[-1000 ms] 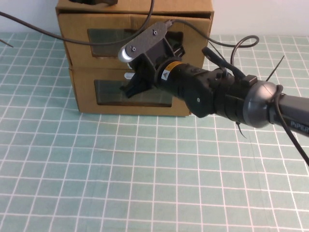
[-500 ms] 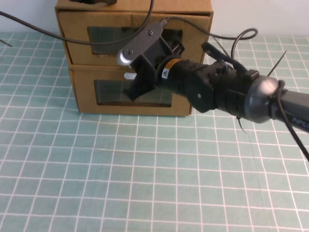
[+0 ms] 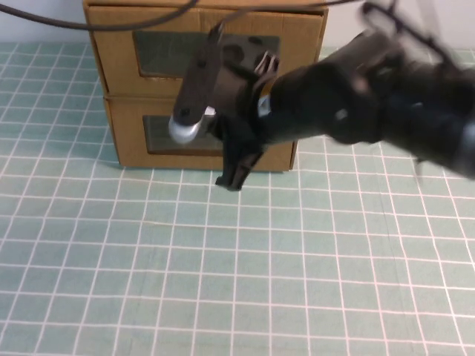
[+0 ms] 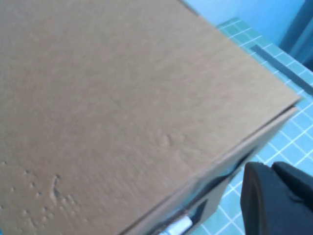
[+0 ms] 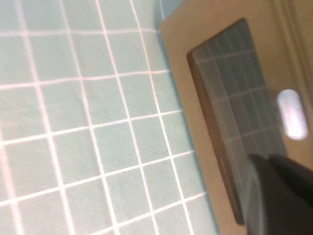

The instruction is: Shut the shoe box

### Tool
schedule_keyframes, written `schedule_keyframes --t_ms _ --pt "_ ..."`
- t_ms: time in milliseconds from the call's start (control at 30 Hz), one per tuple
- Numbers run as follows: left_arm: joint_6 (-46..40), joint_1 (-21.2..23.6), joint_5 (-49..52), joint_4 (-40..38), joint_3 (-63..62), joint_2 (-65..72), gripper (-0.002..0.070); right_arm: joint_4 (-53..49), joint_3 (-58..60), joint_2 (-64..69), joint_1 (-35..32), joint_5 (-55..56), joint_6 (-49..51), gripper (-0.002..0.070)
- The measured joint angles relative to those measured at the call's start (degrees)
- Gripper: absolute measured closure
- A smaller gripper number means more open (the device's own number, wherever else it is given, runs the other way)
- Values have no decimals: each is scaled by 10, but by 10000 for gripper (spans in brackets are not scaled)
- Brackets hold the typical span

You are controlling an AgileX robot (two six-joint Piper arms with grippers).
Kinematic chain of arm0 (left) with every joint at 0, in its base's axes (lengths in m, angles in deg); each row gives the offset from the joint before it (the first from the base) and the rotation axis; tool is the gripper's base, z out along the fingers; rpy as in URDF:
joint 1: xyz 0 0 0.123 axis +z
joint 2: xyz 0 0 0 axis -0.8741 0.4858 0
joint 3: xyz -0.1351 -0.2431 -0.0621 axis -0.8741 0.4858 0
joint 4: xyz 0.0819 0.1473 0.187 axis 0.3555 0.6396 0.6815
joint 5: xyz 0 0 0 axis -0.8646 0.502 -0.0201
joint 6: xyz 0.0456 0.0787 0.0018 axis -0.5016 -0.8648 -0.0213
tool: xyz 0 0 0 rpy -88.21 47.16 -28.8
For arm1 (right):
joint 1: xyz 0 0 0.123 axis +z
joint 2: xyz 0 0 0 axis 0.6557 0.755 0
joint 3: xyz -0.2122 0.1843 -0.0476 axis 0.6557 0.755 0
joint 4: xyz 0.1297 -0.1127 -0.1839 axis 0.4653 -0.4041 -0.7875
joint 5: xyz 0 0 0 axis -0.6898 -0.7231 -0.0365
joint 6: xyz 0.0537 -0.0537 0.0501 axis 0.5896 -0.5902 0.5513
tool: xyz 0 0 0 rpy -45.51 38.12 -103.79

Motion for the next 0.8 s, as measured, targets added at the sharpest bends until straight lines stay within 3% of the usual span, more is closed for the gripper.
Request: schedule_keyframes --t_ms 233,433,633,800 --pt "8 0 54 1 0 -86 680 22 0 -127 -13 -37 27 690" --pt "18 0 65 8 46 -191 680 26 0 -242 -93 -74 133 690" --pt "0 0 30 28 206 -329 680 72 18 -328 -182 -116 171 690" --pt "-16 0 -56 64 416 -470 680 95 106 -413 -223 -69 173 690"
